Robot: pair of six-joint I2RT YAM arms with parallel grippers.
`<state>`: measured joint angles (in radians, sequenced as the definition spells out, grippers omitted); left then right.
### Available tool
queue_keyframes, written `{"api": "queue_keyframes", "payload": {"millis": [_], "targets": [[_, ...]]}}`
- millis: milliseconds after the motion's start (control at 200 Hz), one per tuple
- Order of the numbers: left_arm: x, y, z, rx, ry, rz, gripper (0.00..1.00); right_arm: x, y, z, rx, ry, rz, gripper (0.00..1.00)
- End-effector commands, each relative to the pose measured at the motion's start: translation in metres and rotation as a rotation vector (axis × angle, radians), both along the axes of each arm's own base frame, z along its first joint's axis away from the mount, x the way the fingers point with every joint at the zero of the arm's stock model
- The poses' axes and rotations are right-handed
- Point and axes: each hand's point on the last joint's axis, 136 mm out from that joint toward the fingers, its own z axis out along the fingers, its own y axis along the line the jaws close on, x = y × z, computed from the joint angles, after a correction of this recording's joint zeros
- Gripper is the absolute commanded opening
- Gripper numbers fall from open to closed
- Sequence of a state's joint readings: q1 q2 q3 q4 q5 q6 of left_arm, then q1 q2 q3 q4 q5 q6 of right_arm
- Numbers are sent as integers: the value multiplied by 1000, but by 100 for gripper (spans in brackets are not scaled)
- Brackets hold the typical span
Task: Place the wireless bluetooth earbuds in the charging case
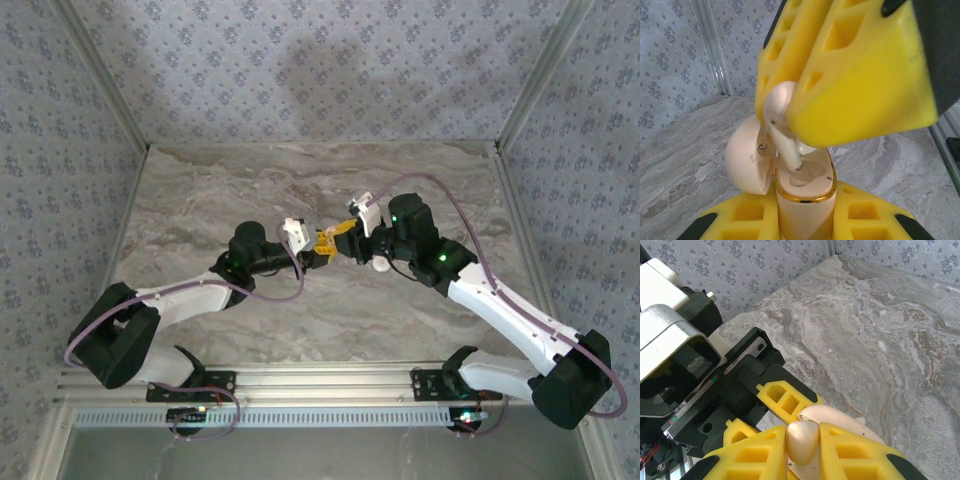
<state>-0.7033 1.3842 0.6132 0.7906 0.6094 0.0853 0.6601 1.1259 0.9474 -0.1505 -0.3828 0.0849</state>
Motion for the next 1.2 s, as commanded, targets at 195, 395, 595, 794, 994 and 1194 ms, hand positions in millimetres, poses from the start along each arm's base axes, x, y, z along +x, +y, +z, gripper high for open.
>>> {"api": "queue_keyframes", "payload": {"millis": [195,395,595,794,994,1194], "targets": [[1,-3,46,-99,-67,-4,17,-8,6,7,10,-29,58,22],[1,-4,51,-108,-71,-8,17,-10,9,1,6,-18,85,23],[0,-4,54,-111,-75,-12,17,-14,8,-11,-21,15,103,23],[-2,-4,57,-113,-78,-17,17,-13,1,-23,-65,41,96,25],[-3,-3,57,-112,-78,-23,17,-8,-3,-21,-72,32,72,29],[-4,-4,56,-108,-73,-26,17,-2,-5,-13,-66,11,41,33]]}}
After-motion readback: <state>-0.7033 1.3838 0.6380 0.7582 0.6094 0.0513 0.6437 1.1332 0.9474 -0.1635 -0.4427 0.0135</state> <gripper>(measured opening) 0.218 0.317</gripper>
